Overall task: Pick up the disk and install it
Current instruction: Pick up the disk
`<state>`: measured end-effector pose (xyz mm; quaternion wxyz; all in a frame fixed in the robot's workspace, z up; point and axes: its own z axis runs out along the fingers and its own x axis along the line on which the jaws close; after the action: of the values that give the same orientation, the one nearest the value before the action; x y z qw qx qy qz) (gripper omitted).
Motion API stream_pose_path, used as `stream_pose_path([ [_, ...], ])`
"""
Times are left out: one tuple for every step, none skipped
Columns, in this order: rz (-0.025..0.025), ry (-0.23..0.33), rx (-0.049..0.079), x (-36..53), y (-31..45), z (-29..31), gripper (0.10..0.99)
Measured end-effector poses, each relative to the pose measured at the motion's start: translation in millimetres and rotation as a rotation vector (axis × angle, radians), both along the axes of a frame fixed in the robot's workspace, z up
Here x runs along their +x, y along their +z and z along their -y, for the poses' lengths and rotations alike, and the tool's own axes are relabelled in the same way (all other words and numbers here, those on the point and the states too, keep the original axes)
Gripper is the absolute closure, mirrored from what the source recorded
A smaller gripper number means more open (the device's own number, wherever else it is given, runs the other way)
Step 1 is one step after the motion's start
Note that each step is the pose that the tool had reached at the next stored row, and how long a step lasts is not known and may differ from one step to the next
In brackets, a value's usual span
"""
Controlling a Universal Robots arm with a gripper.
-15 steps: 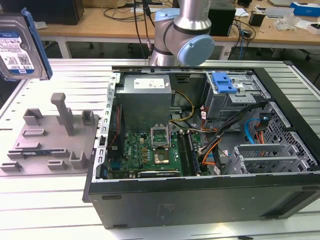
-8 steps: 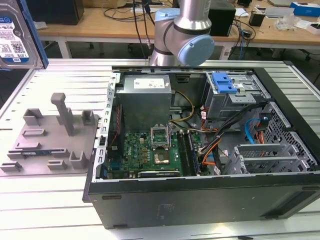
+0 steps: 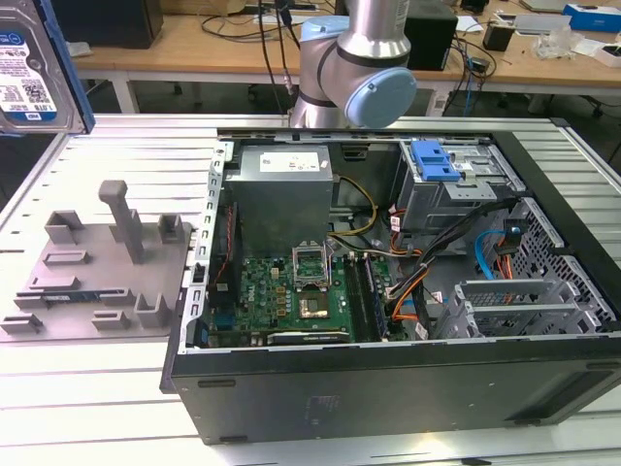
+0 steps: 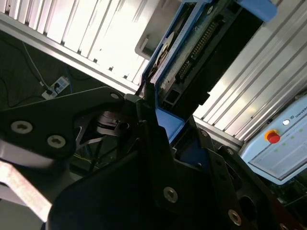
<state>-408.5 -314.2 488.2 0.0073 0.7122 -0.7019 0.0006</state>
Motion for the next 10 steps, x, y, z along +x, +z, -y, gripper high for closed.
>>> stream_pose_path([
  [0.0001,0.000,0.000,4.6,0.7,0.6,0.722],
  [-0.0002,0.000,0.000,8.3,1.2,1.1,0.722],
  [-0.0003,0.000,0.000,13.3,1.6,1.9,0.722],
  [-0.0008,0.000,0.000,16.8,1.9,2.5,0.722],
  [-0.0013,0.000,0.001,20.7,2.1,3.4,0.722],
  [-0.0017,0.000,0.001,23.8,2.3,4.0,0.722],
  [-0.0022,0.000,0.000,27.0,2.4,4.8,0.722],
  [-0.0028,0.000,0.000,31.2,2.5,5.9,0.722],
  [-0.0032,0.000,0.000,34.5,2.4,6.7,0.722],
  [-0.0036,0.000,0.001,38.8,2.4,7.8,0.722],
])
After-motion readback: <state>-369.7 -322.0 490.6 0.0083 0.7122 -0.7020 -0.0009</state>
